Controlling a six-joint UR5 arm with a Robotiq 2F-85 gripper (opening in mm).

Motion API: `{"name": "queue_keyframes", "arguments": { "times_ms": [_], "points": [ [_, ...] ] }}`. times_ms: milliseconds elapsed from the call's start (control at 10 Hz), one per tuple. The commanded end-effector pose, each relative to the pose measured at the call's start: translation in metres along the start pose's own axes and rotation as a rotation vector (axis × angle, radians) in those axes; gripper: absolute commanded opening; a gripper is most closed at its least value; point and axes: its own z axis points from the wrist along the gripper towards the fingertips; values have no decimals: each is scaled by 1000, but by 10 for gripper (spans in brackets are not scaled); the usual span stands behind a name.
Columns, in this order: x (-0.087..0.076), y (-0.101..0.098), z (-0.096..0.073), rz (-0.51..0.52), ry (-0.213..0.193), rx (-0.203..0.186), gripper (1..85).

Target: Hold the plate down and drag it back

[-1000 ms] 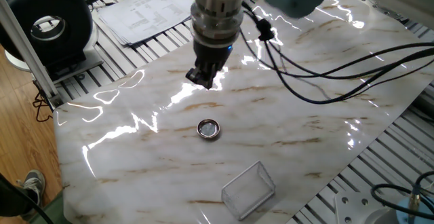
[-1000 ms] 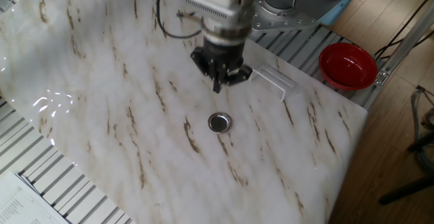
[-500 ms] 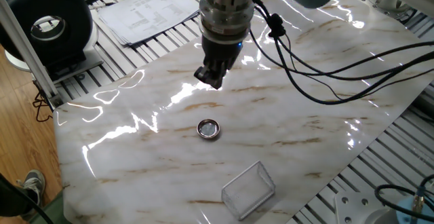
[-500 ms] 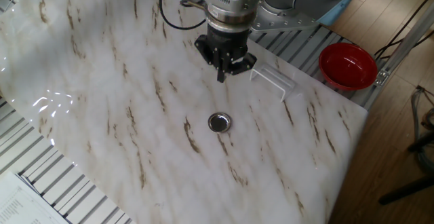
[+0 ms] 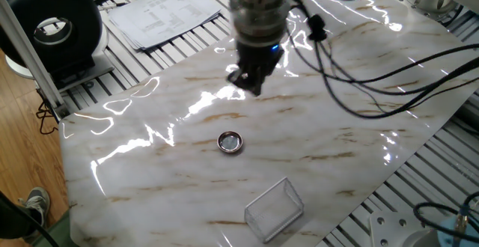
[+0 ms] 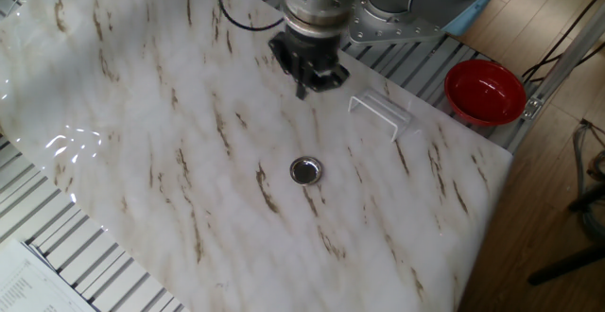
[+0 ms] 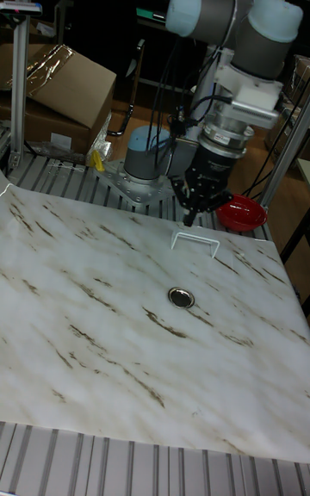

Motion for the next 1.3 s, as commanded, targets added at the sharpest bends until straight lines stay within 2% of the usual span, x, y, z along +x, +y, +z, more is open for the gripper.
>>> {"name": "queue_keyframes", "arguments": {
  "times_ms": [0,200,300,400,600,700,1000,1200],
  "points": [
    [15,-77,-2,-92,18,-22,13],
    [16,-86,4,-25,38,-1,13],
    [13,-83,3,16,30,-5,13],
    [10,-74,1,72,22,-34,13],
    [0,-55,6,99,14,-103,13],
    [-4,-60,12,77,19,-83,13],
    [-7,-62,19,60,28,-82,13],
    [-9,-62,21,54,18,-86,13]
  ]
}}
